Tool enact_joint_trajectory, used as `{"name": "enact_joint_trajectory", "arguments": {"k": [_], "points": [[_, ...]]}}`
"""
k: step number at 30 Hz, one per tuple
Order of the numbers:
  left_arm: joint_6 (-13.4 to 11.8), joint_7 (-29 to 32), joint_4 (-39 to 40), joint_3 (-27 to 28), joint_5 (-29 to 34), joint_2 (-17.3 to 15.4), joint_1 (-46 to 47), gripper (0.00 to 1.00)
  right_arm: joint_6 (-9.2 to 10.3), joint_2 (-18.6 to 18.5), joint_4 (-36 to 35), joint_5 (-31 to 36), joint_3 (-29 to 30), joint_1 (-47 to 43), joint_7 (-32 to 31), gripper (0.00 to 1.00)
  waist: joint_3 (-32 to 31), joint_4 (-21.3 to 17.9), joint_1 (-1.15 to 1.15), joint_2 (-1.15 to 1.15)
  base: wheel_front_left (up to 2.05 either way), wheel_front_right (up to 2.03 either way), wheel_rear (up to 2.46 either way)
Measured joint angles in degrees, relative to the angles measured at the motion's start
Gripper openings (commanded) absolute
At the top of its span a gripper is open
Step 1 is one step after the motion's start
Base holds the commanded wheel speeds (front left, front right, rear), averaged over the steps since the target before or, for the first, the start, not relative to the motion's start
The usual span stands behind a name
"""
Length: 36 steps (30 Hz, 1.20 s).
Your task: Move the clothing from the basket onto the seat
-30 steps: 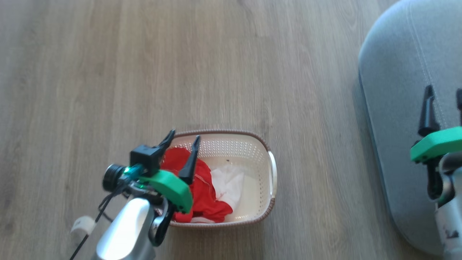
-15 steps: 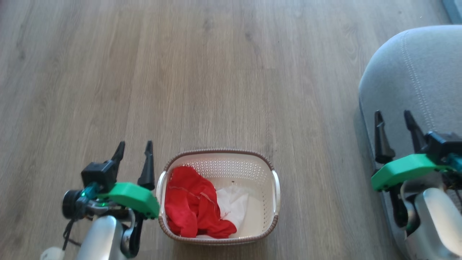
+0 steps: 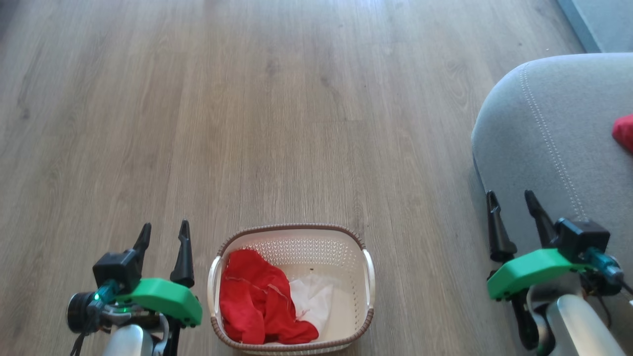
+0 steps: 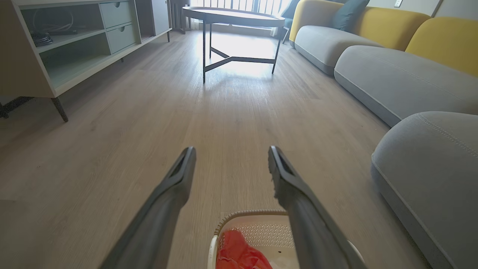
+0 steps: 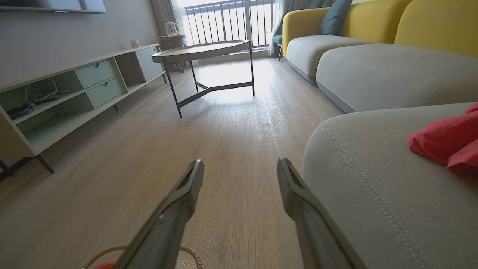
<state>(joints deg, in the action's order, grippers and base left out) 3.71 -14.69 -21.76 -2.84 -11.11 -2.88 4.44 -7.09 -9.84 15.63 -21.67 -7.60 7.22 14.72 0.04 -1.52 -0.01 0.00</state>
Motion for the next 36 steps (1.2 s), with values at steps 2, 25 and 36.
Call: {"name": "enact_joint_trajectory", "arguments": {"k": [2, 25, 36], "points": [[0.4, 0.0, 0.2, 0.1, 0.0, 0.1, -0.2, 1.0, 0.0, 0.3, -0.4, 0.0, -0.3, -0.7, 0.0, 1.0, -0.2, -0.2, 0.0, 0.0, 0.0, 0.0, 0.0], [0.8, 0.0, 3.1, 1.3, 1.4, 0.2, -2.6, 1.0, 0.0, 0.8, -1.6, 1.5, -0.2, -2.8, 0.0, 1.0, -0.6, -1.2, 0.01, 0.0, 0.0, 0.0, 0.0], [0.8, 0.0, 1.5, -1.2, 1.4, 0.2, -3.1, 1.0, 0.0, 1.3, -2.8, 1.5, -0.2, -2.7, 0.0, 1.0, 1.6, -1.7, 0.0, 0.0, 0.0, 0.0, 0.0]]}}
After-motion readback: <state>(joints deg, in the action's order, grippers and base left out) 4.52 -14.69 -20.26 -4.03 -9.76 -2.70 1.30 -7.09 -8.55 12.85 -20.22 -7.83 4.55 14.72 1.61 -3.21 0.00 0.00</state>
